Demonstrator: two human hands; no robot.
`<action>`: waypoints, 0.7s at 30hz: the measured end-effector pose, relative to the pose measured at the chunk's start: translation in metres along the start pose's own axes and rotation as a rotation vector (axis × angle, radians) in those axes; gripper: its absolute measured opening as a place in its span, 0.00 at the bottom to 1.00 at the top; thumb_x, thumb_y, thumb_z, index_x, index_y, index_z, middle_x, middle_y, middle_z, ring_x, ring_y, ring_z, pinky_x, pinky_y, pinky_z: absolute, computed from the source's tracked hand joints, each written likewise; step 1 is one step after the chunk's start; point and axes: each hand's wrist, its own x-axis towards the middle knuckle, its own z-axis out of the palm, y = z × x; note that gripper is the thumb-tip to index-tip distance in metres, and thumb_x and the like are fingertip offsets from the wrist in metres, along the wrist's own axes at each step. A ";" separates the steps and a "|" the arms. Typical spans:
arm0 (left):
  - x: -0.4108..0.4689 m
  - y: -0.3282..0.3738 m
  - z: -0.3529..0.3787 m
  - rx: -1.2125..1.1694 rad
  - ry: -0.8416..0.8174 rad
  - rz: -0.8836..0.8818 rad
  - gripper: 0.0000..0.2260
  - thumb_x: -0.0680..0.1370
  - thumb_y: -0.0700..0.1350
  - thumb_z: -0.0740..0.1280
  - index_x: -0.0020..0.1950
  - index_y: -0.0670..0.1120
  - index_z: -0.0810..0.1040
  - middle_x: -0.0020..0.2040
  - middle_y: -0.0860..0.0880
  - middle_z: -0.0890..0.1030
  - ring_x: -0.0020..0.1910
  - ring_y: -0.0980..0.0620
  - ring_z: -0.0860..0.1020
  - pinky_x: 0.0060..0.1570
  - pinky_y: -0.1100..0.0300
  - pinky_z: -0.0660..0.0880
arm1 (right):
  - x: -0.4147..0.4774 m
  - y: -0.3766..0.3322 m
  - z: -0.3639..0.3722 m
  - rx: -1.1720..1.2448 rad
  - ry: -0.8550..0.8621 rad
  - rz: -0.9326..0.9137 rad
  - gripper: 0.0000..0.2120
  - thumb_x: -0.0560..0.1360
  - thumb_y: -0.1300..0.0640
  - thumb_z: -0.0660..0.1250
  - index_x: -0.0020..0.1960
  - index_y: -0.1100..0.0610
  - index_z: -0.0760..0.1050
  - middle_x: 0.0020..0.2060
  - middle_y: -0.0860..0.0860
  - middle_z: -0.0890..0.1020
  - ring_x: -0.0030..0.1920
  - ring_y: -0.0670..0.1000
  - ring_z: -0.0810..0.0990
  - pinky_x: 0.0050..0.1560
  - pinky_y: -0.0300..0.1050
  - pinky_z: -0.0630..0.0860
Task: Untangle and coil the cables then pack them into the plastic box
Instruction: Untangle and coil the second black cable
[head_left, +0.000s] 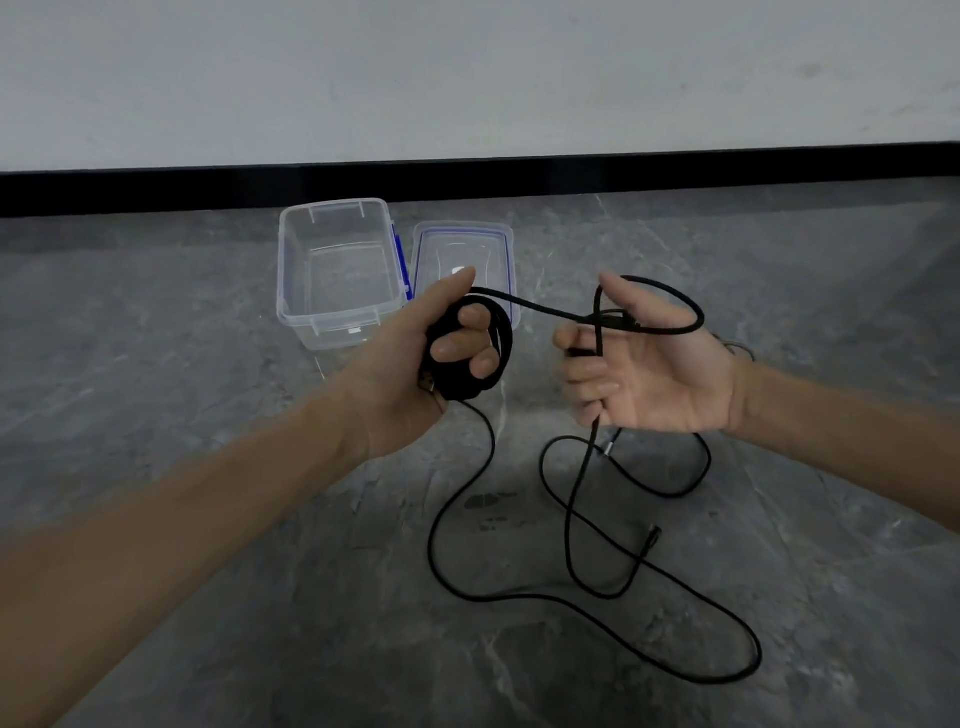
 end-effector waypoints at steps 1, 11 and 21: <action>0.000 0.002 0.000 -0.024 0.008 0.005 0.16 0.74 0.55 0.63 0.28 0.50 0.71 0.20 0.55 0.63 0.26 0.55 0.70 0.32 0.67 0.73 | -0.001 0.003 -0.004 0.009 0.006 0.015 0.25 0.76 0.35 0.55 0.48 0.56 0.75 0.33 0.49 0.71 0.32 0.46 0.67 0.42 0.42 0.68; 0.006 0.023 -0.011 -0.172 0.172 0.116 0.20 0.81 0.52 0.58 0.29 0.50 0.70 0.20 0.55 0.64 0.27 0.56 0.71 0.29 0.68 0.71 | -0.018 0.047 -0.033 -0.169 0.395 0.033 0.16 0.77 0.43 0.64 0.42 0.55 0.73 0.30 0.48 0.56 0.30 0.46 0.54 0.30 0.38 0.61; 0.008 0.026 0.005 -0.033 0.166 0.145 0.19 0.82 0.52 0.57 0.31 0.50 0.69 0.20 0.55 0.65 0.27 0.56 0.72 0.36 0.66 0.69 | -0.007 0.090 -0.030 -0.734 0.621 0.215 0.20 0.82 0.46 0.55 0.36 0.56 0.68 0.26 0.49 0.60 0.26 0.46 0.58 0.28 0.38 0.60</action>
